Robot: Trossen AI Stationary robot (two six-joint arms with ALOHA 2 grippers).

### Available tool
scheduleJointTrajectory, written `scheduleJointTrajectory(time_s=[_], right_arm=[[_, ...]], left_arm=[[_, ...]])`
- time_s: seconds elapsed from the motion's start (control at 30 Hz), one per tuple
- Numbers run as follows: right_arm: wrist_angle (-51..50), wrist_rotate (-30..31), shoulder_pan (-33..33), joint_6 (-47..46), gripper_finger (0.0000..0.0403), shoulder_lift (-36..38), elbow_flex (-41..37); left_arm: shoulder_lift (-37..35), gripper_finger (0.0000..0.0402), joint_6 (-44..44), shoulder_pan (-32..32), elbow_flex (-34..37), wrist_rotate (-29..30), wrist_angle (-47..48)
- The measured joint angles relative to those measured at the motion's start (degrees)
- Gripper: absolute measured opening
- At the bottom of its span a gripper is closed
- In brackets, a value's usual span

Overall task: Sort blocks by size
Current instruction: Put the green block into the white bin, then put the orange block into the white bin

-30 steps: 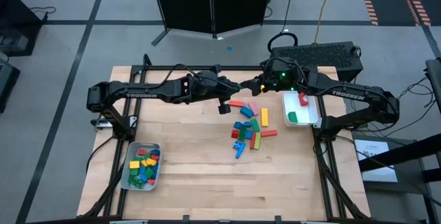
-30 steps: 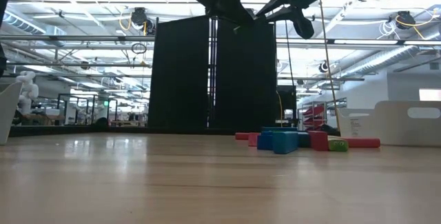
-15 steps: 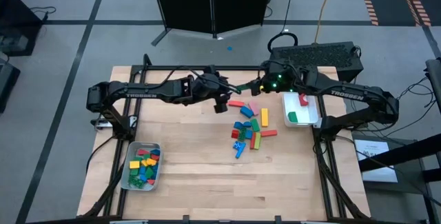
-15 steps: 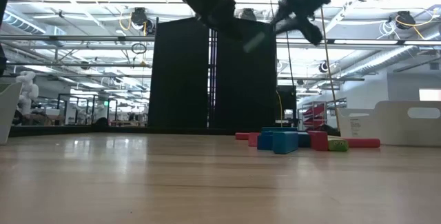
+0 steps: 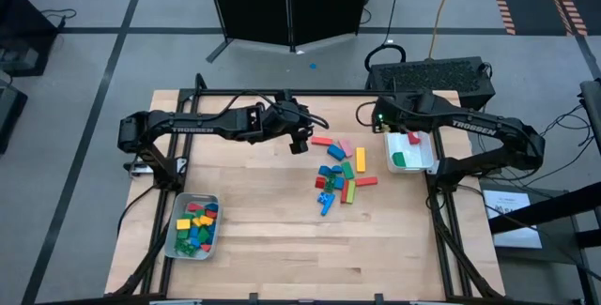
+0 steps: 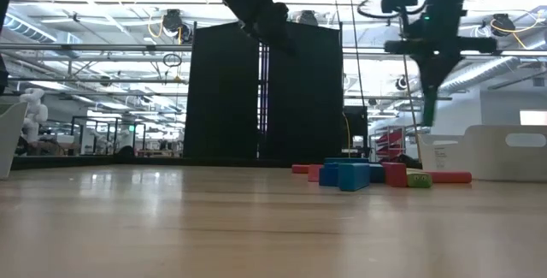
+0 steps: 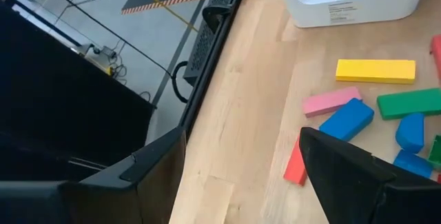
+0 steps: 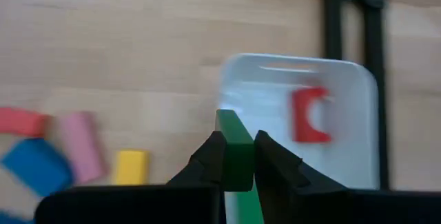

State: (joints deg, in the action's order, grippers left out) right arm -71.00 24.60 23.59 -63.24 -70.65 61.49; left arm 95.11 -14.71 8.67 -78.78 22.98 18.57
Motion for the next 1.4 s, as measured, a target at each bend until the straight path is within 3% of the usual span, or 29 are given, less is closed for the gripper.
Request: scheduleJointTrajectory(time_s=[0.3, 0.6, 0.77, 0.93, 1.23, 1.4], right_arm=[[-11.05, 3.91, 0.00, -6.21, 0.0045, 0.00, 0.00], [-9.10, 2.14, -0.02, -1.88, 0.0193, -0.02, 0.00], [-9.01, 2.14, -0.02, -0.79, 0.0241, -0.02, 0.00], [-8.92, 2.16, -0.02, -0.53, 0.0248, -0.02, 0.00], [-8.52, 2.23, -0.02, 1.16, 0.0235, -0.02, 0.00], [-7.07, 2.34, -0.02, 2.76, 0.0235, -0.02, 0.00]], left_arm=[[1.66, 0.0285, 6.31, 1.61, 0.02, -5.04, -0.55], [11.20, 0.0285, 2.57, 3.82, 0.07, -14.82, -1.32], [17.93, 0.0285, -4.70, 4.22, 0.15, -18.51, -3.32], [22.27, 0.0285, -8.54, 4.07, 0.13, -21.90, -5.52], [24.37, 0.0285, -3.66, 6.63, -0.48, -19.39, -11.15], [24.84, 0.0285, 2.58, 9.43, -1.69, -27.49, -11.22]])
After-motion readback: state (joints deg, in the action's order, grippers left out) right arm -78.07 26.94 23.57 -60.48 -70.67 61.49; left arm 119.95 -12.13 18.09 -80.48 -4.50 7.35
